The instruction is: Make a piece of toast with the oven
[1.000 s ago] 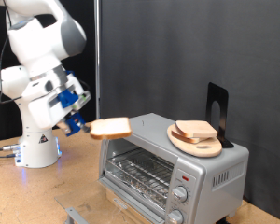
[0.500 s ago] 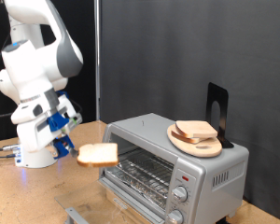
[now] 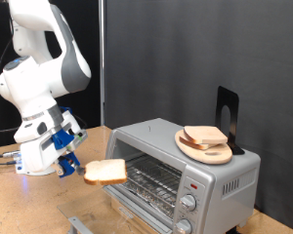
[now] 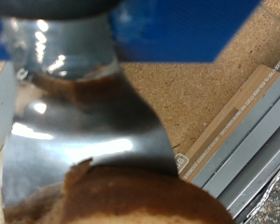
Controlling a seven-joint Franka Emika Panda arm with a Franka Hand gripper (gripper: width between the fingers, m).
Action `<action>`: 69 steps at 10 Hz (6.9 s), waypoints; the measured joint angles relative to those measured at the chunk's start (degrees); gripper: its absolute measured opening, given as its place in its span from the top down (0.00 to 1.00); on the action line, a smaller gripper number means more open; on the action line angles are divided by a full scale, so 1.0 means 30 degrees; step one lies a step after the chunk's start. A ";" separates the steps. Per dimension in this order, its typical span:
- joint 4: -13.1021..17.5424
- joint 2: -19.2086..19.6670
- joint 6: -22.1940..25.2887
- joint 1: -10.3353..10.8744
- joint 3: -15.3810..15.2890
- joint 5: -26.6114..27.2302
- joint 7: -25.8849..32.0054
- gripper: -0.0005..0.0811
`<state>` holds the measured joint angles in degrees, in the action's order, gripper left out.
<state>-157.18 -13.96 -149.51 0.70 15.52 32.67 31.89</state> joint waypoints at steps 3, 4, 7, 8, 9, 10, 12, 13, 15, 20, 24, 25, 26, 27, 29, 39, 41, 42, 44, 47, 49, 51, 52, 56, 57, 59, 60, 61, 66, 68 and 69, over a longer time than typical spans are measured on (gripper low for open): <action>-0.0039 0.0343 0.0261 -0.0138 -0.0415 -0.1667 -0.1344 0.51; -0.0022 0.0535 0.0158 -0.0099 -0.0624 -0.1702 -0.1404 0.51; 0.0045 0.0922 -0.0004 0.0176 -0.1339 -0.1669 -0.1408 0.51; 0.0060 0.1008 -0.0044 0.0356 -0.1571 -0.1550 -0.1408 0.51; 0.0075 0.1058 -0.0072 0.0543 -0.1802 -0.1372 -0.1408 0.51; 0.0094 0.1067 -0.0078 0.0689 -0.2035 -0.1203 -0.1424 0.51; 0.0218 0.1169 0.0028 0.0819 -0.2542 -0.1383 -0.2004 0.51; 0.0348 0.1281 0.0166 0.0835 -0.2781 -0.1689 -0.2408 0.51; 0.0851 0.1701 0.0655 0.0855 -0.3216 -0.2474 -0.2942 0.51; 0.1693 0.2579 0.0129 0.0976 -0.4147 -0.5600 -0.1244 0.51; 0.2105 0.2653 -0.0051 0.1103 -0.4650 -0.6958 -0.0672 0.51; 0.2130 0.2652 0.0269 0.1065 -0.4654 -0.7653 -0.0709 0.51; 0.2107 0.2650 0.0598 0.0928 -0.4649 -0.8499 -0.0748 0.51; 0.2051 0.2646 0.0934 0.0711 -0.4628 -0.9164 -0.0780 0.51; 0.1977 0.2614 0.1208 0.0385 -0.4576 -0.9585 -0.0791 0.51; 0.2438 0.2619 0.1290 0.0575 -0.4870 -0.7204 -0.1602 0.51; 0.2796 0.2621 0.1320 0.0722 -0.5040 -0.6944 -0.1636 0.51; 0.2869 0.2622 0.1390 0.0750 -0.5118 -0.6952 -0.1708 0.51; 0.2910 0.2623 0.1781 0.0736 -0.5177 -0.7233 -0.1762 0.51; 0.2775 0.2502 0.3148 0.0358 -0.5033 -0.7853 -0.1728 0.51; 0.2427 0.2105 0.3912 0.0039 -0.4675 -0.7931 -0.1365 0.51; 0.1898 0.1581 0.4085 -0.0239 -0.4349 -0.8121 -0.1059 0.51; 0.1655 0.1348 0.4107 -0.0355 -0.4211 -0.8155 -0.0858 0.51; 0.0913 0.0255 0.5000 -0.0705 -0.3633 -0.8425 -0.0050 0.51; 0.0674 -0.0106 0.5295 -0.0792 -0.3498 -0.8464 0.0192 0.51; 0.0105 -0.0988 0.5697 -0.0888 -0.3113 -0.8485 0.0738 0.51; -0.0219 -0.1454 0.5460 -0.0891 -0.2884 -0.7809 0.1151 0.51; -0.0609 -0.2031 0.5209 -0.0888 -0.2651 -0.7113 0.1659 0.51; -0.0139 -0.2277 0.6455 -0.0912 -0.1499 -0.5686 0.2538 0.51; 0.0512 -0.2843 0.7835 -0.0917 -0.0525 -0.4587 0.3350 0.51; 0.0904 -0.3180 0.8527 -0.0917 -0.0135 -0.4181 0.3590 0.51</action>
<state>-154.47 -23.50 -123.93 -2.05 15.12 20.13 42.66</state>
